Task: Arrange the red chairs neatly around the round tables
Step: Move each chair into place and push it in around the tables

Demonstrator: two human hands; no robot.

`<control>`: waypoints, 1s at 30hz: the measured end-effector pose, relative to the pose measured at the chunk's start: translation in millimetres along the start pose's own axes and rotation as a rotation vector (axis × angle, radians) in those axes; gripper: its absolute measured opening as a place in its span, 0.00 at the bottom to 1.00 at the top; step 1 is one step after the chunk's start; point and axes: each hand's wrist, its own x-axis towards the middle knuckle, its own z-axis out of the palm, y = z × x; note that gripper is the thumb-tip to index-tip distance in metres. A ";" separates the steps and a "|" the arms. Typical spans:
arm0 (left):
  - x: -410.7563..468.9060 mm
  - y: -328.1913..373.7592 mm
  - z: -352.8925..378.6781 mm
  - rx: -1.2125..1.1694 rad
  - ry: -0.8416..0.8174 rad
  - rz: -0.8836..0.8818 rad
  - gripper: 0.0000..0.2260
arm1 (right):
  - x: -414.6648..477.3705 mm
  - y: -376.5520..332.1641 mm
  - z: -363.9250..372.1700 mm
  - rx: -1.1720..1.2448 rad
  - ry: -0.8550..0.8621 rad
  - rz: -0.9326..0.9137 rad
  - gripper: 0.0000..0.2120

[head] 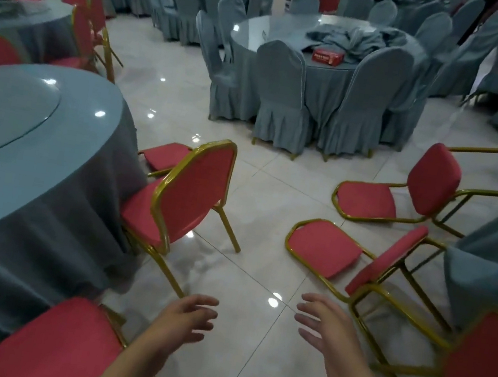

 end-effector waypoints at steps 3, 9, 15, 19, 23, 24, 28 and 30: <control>41.2 28.8 13.2 -0.045 0.049 -0.003 0.07 | 48.3 -25.5 -1.8 -0.010 -0.020 -0.007 0.07; 180.7 102.1 48.5 -0.106 0.088 0.004 0.09 | 181.5 -96.2 -2.2 -0.084 -0.005 -0.005 0.06; 327.3 226.6 66.9 -0.088 -0.060 0.027 0.09 | 302.1 -201.0 8.8 -0.073 0.083 0.011 0.08; 407.4 317.5 71.8 -0.046 -0.122 0.069 0.08 | 367.8 -263.9 14.3 -0.027 0.133 0.004 0.10; 465.9 377.3 77.2 -0.070 -0.100 0.074 0.08 | 432.7 -298.7 17.9 0.023 0.155 0.063 0.11; 481.1 388.1 77.2 -0.087 -0.100 0.077 0.08 | 452.1 -305.8 20.7 0.030 0.147 0.074 0.11; 549.0 426.4 70.9 -0.118 -0.030 0.048 0.08 | 548.3 -344.4 40.5 0.024 0.102 0.063 0.10; 580.4 447.6 62.6 -0.145 0.027 0.013 0.08 | 597.6 -369.8 59.6 0.018 0.085 0.044 0.10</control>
